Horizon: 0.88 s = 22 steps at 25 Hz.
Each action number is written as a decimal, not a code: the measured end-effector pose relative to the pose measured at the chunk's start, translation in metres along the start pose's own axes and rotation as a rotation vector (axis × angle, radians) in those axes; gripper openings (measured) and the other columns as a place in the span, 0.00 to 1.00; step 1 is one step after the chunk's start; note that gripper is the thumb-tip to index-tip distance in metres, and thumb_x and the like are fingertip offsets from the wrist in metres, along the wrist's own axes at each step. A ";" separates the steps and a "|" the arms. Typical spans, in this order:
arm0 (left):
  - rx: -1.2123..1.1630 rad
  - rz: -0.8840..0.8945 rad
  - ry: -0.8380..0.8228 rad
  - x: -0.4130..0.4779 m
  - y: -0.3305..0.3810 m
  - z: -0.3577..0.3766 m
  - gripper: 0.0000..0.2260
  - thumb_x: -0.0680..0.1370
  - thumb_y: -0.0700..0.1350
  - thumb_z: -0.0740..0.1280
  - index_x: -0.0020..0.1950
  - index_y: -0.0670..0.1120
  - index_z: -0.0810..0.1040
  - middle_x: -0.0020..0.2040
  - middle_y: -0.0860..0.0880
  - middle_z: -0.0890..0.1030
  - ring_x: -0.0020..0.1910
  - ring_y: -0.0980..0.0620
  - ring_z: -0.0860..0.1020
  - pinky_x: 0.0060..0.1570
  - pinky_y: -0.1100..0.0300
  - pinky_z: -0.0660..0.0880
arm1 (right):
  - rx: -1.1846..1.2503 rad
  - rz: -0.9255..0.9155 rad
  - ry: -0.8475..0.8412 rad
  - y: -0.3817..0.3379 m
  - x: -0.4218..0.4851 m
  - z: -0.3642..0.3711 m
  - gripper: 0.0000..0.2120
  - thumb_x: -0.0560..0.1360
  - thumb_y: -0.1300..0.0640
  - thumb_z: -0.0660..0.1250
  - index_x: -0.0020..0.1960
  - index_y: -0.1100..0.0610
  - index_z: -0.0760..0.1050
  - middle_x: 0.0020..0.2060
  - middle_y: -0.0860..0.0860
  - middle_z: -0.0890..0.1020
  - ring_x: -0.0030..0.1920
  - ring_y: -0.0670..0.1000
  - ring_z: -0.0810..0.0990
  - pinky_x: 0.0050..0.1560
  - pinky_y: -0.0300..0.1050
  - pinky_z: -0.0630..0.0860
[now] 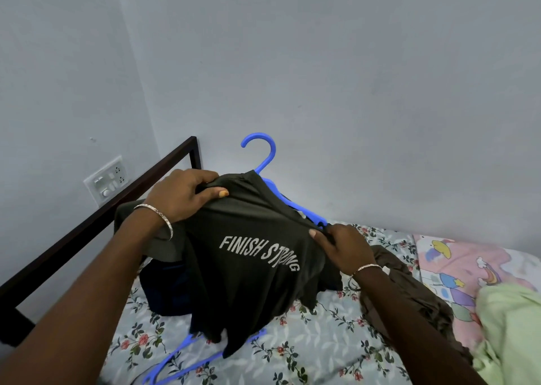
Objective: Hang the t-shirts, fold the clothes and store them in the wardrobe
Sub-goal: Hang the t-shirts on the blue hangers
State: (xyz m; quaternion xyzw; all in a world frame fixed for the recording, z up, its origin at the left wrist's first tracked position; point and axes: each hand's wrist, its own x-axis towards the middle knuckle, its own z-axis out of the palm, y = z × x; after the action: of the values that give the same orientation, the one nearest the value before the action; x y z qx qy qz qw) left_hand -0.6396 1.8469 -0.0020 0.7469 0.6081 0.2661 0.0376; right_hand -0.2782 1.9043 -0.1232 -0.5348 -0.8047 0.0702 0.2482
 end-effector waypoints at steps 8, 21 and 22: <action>0.173 -0.113 0.054 -0.015 -0.011 0.005 0.17 0.78 0.66 0.58 0.44 0.55 0.76 0.36 0.55 0.77 0.41 0.50 0.78 0.41 0.52 0.76 | 0.059 -0.122 0.142 -0.041 0.024 -0.018 0.09 0.79 0.50 0.65 0.45 0.54 0.77 0.37 0.52 0.80 0.42 0.56 0.79 0.39 0.44 0.65; -0.509 -0.244 0.064 -0.022 -0.039 0.025 0.08 0.79 0.54 0.67 0.48 0.53 0.83 0.45 0.53 0.85 0.50 0.51 0.82 0.50 0.56 0.76 | 0.269 -0.012 0.505 -0.061 0.033 -0.025 0.09 0.75 0.59 0.70 0.54 0.49 0.80 0.52 0.45 0.75 0.45 0.46 0.80 0.45 0.46 0.78; -0.536 -0.242 0.055 -0.022 -0.040 0.025 0.08 0.79 0.54 0.67 0.49 0.53 0.84 0.46 0.53 0.85 0.50 0.51 0.82 0.52 0.54 0.77 | 0.241 -0.032 0.465 -0.053 0.035 -0.025 0.10 0.75 0.57 0.71 0.56 0.49 0.80 0.53 0.46 0.77 0.49 0.48 0.79 0.49 0.47 0.77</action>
State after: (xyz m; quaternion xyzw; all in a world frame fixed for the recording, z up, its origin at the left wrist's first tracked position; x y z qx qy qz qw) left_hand -0.6669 1.8433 -0.0466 0.6249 0.6014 0.4312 0.2485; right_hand -0.3208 1.9097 -0.0705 -0.4904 -0.7202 0.0367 0.4894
